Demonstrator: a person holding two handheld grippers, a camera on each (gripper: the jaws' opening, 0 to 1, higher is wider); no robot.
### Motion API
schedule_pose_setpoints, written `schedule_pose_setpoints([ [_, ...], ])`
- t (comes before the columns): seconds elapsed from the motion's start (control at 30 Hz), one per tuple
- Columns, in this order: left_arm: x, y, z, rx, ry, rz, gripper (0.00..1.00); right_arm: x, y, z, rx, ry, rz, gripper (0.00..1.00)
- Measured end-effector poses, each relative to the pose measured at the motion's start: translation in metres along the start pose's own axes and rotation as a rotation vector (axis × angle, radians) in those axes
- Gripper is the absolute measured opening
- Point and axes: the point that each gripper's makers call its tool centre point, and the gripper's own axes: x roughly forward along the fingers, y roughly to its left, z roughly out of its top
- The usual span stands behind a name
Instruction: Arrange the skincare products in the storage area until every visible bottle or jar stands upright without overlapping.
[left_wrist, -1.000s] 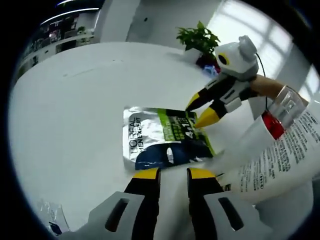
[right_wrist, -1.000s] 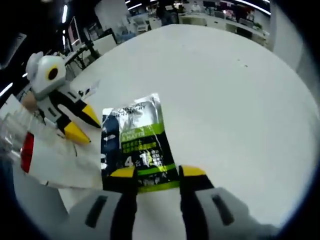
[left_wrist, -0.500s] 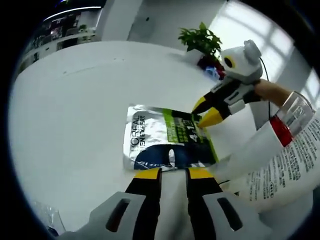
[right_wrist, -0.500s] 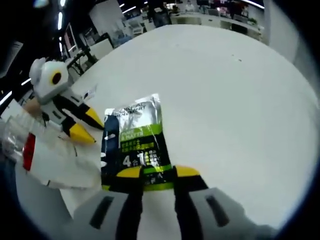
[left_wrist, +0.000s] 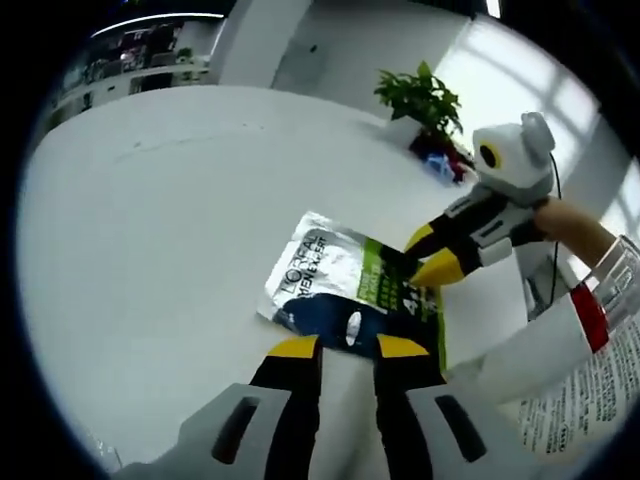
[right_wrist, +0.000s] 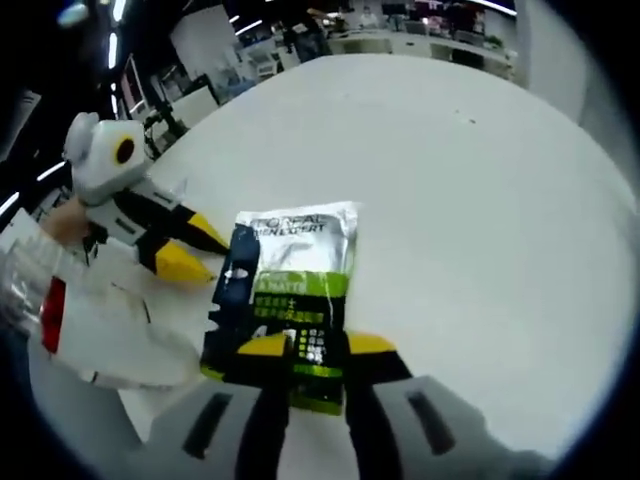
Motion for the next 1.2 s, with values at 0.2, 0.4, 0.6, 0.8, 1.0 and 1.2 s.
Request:
schedule_pose_setpoints([
  [0.2,0.006,0.010,0.017,0.041,0.006,0.029,0.21,-0.001,0.001,0.000,0.005,-0.007,-0.008,0.21],
  [0.4,0.011,0.012,0.027,0.103,0.014,0.036,0.28,0.002,0.002,0.001,0.021,-0.022,0.005,0.20],
  [0.6,-0.004,0.019,0.029,0.103,0.040,0.030,0.29,0.001,0.003,0.001,0.038,-0.039,0.011,0.20],
  [0.8,-0.010,0.023,0.011,0.124,0.128,0.007,0.27,0.001,0.007,-0.001,0.043,-0.045,0.017,0.20],
  [1.0,-0.003,0.017,0.011,0.114,0.140,-0.012,0.26,0.002,0.009,-0.001,0.049,-0.057,0.020,0.19],
  [1.2,0.004,0.008,0.009,0.096,0.138,-0.036,0.25,0.004,0.007,-0.002,0.070,-0.070,0.028,0.17],
])
